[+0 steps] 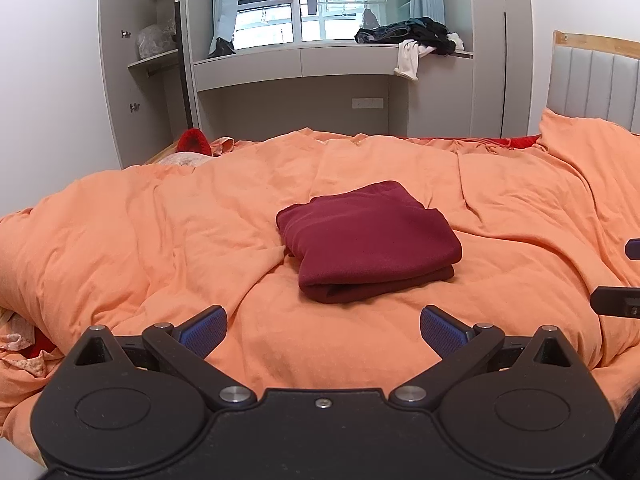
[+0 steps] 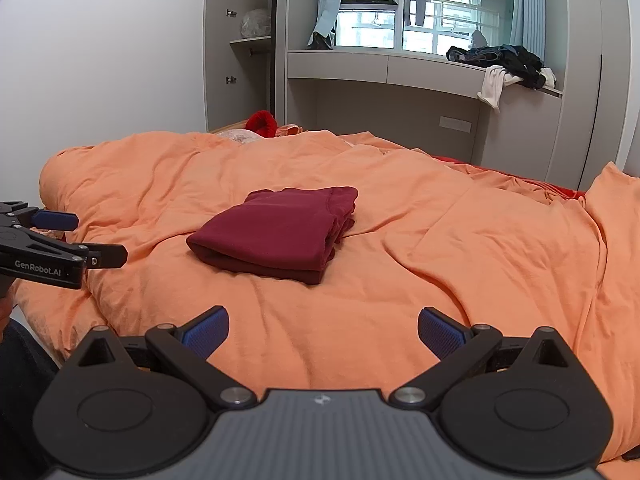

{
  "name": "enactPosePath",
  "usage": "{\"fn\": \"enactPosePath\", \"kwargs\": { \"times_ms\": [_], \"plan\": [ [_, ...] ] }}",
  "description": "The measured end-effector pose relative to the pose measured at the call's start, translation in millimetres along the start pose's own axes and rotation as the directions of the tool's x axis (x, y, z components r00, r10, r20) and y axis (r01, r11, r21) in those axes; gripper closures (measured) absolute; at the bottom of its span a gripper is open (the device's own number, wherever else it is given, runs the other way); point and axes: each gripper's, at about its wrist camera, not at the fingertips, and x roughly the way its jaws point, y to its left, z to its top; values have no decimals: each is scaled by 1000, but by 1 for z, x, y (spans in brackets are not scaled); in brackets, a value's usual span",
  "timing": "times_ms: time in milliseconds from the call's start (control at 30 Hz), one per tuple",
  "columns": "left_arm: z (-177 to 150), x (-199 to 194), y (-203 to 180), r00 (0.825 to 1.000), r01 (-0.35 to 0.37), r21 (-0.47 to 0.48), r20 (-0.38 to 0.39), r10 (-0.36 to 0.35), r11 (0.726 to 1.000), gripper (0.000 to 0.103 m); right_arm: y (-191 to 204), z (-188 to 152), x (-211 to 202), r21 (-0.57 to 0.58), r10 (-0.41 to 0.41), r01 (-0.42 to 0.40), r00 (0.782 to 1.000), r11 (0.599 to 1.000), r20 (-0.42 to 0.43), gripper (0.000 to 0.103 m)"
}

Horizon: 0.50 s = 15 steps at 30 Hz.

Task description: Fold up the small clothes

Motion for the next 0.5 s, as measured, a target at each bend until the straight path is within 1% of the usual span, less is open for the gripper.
{"fn": "enactPosePath", "kwargs": {
  "times_ms": [500],
  "plan": [
    [3, 7, -1, 1000, -4, 1, -10, 4, 1000, 0, 0, 4, 5, -3, 6, -6, 1000, 1000, 0, 0]
  ]
}}
